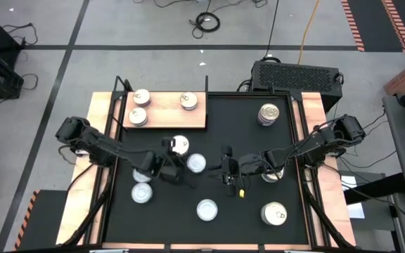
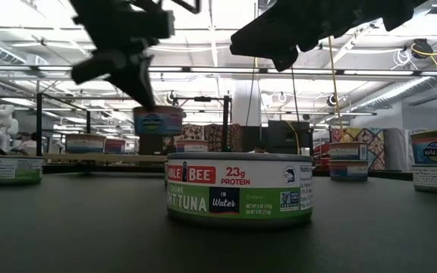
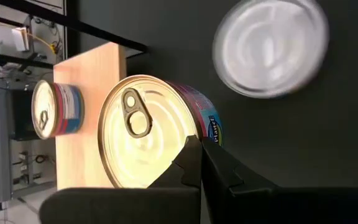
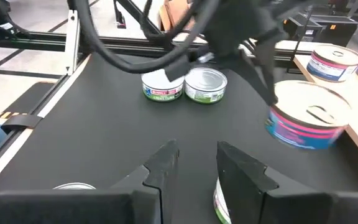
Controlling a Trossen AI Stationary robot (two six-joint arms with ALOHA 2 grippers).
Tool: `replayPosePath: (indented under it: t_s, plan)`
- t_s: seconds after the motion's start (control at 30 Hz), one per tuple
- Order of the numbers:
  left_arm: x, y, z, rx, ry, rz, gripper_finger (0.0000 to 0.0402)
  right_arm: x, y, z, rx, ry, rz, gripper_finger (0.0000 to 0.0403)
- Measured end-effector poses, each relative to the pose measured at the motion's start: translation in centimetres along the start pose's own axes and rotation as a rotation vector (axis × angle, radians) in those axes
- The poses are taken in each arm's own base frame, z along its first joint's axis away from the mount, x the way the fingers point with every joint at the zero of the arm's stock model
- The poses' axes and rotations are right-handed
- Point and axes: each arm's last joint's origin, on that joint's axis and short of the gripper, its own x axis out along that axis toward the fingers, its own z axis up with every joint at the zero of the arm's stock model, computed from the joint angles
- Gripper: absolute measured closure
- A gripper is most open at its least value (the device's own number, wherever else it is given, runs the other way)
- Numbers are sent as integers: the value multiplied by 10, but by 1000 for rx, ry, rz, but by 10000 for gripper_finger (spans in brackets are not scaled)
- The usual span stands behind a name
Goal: Stack canned seafood by type on shelf
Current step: Put the blue-pink tuna can on the shelf
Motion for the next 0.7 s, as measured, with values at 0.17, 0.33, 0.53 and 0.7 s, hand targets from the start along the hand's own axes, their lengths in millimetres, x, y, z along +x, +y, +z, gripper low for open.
replayPosePath:
  t_s: [0.17,0.33,0.53,0.7]
  plan:
    - [20,26,6,12,-8,-27,401,1,-6,-1,-19,17,-17,298]
    - [40,56,4,-3,11,-42,402,3,-17,-4,-58,49,-50,298]
    - [61,89,-3,-33,14,-92,402,5,-35,-6,-102,89,-100,298]
    - [76,117,-9,-62,-9,-81,402,5,-45,-9,-93,122,-130,298]
